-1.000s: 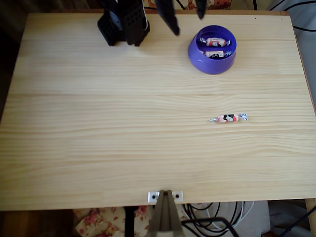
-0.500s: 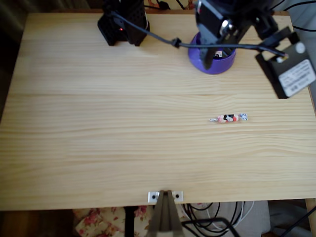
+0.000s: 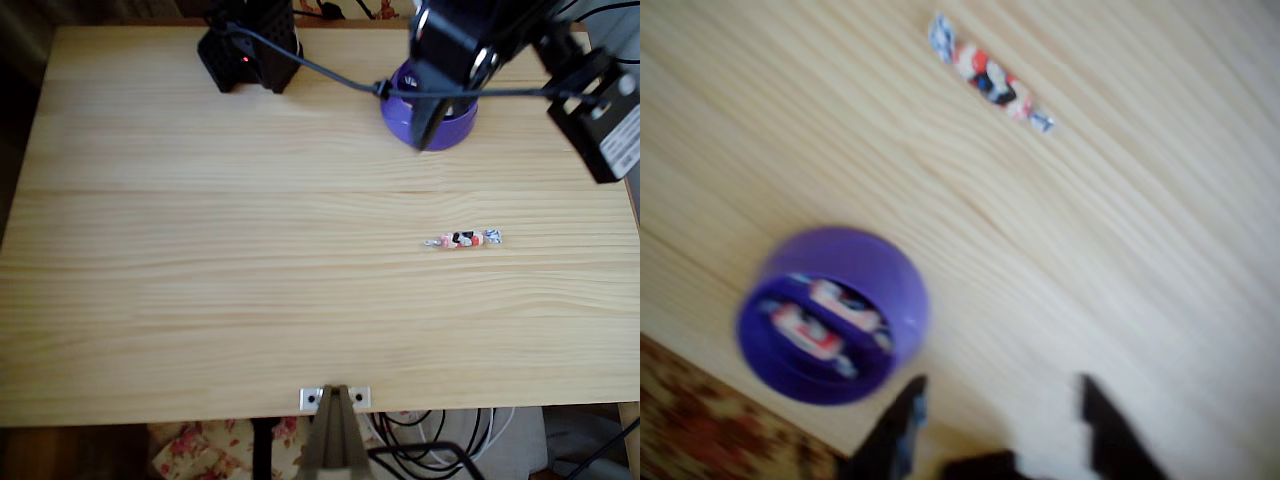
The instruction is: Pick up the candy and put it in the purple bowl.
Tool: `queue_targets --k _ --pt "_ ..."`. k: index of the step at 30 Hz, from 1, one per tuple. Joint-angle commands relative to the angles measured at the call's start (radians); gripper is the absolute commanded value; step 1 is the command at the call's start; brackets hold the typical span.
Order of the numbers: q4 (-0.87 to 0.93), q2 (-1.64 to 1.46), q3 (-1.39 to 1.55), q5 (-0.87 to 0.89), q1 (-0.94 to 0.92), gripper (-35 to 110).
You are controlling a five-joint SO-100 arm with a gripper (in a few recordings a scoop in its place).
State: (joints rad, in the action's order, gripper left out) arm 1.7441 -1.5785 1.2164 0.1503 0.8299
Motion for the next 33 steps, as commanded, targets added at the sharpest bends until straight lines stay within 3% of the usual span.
queue_targets --k 1,5,19,33 --pt "0.035 -0.008 -0.026 -0.201 -0.060 43" --pt "0.037 0.061 -0.063 -0.331 -0.104 45" --pt "-0.245 0.181 -0.077 -0.710 -0.080 36" --pt "-0.324 0.393 -0.244 -0.807 -0.025 33"
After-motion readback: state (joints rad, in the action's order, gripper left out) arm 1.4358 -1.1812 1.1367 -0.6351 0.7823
